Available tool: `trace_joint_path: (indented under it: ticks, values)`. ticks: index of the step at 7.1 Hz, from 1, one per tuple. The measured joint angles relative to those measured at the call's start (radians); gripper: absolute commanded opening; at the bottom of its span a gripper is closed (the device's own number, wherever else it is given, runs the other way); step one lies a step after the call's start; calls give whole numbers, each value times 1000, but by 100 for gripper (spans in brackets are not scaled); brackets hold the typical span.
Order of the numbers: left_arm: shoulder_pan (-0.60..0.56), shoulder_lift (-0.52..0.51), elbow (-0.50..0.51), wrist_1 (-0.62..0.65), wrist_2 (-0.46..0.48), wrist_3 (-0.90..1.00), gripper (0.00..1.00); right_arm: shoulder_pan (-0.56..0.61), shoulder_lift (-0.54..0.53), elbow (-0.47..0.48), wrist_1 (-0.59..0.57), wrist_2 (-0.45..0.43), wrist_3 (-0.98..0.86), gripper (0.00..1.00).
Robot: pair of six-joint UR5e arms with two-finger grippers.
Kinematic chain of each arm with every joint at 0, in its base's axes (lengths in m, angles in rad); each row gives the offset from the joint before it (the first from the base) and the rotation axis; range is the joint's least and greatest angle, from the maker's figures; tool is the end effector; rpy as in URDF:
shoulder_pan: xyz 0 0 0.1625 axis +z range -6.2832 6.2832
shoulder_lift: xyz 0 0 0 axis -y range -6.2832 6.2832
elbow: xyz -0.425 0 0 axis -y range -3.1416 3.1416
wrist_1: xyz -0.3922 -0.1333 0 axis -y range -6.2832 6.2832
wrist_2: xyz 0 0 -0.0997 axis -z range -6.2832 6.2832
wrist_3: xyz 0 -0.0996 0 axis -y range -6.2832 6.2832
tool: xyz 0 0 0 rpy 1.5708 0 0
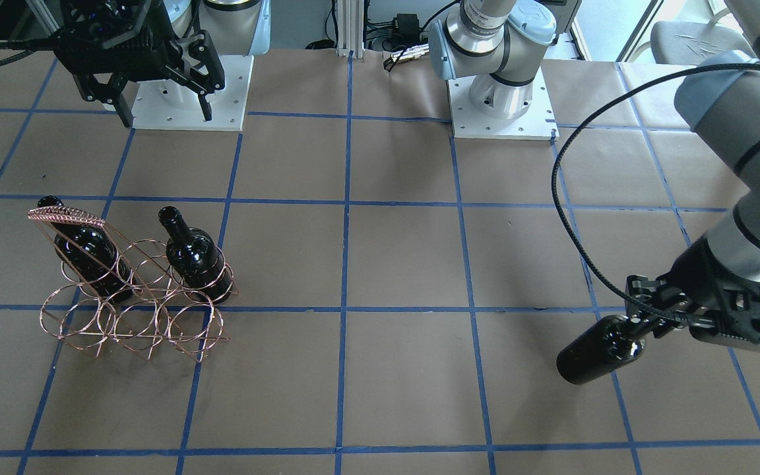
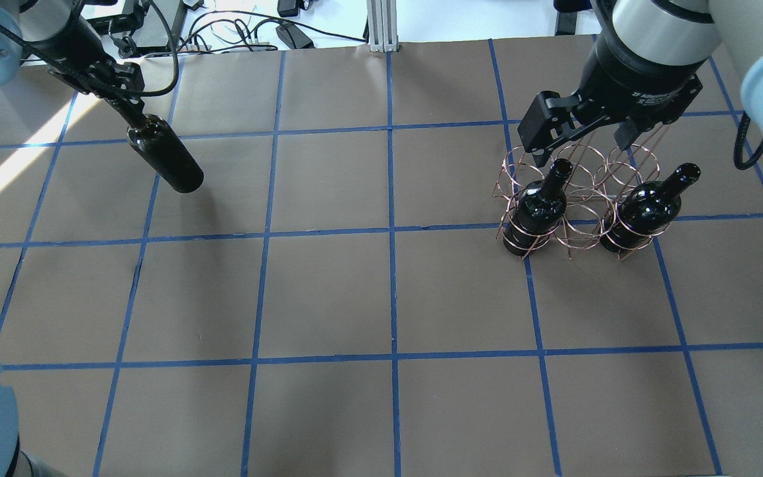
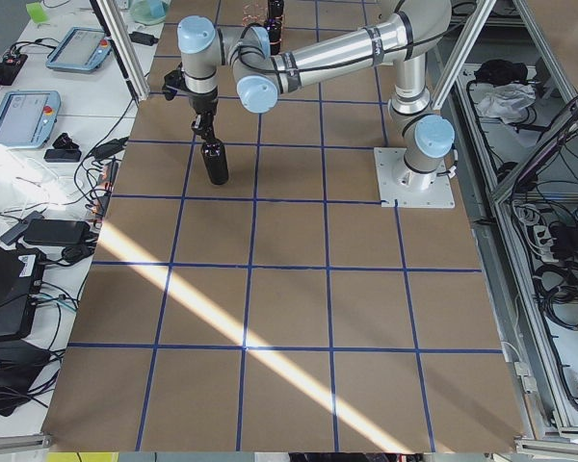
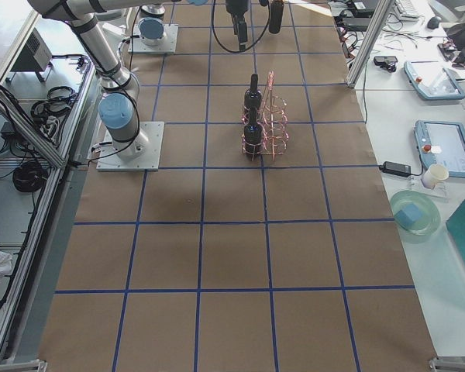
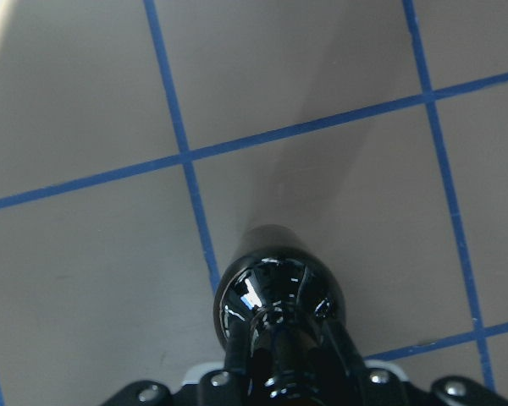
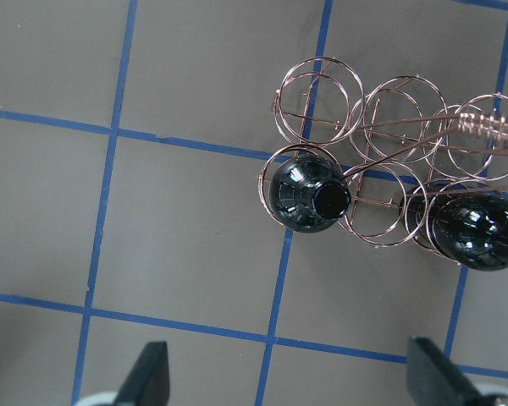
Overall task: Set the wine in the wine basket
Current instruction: 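Carry the bottle with the left gripper toward the rack and lower it onto the table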
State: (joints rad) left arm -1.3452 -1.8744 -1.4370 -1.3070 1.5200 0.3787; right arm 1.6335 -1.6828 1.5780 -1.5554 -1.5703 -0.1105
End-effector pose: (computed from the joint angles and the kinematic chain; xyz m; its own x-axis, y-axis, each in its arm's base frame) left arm 0.0043 -0.6374 0.4121 -0.9878 0.1555 0.0123 0.1534 0.9825 -0.1059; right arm 0.1613 -0.4415 0.5356 -0.9851 -0.1719 0.0094 -0.1721 0.9811 -0.0888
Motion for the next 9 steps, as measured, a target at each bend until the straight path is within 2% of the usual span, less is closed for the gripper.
trace_joint_path:
  ticks: [2, 4, 7, 9]
  values:
    - [-121, 120, -135, 9, -5, -257, 0, 0, 0, 0, 0, 0, 0, 100]
    - [-313, 189, -203, 13, 1, -546, 0, 0, 0, 1, 0, 1, 0, 100]
    - [-579, 189, -247, 79, 6, -936, 0, 1, -1, 1, 0, 1, 0, 100]
    - [-628, 190, -268, 89, 8, -975, 0, 2, 0, 1, 0, 0, 0, 100]
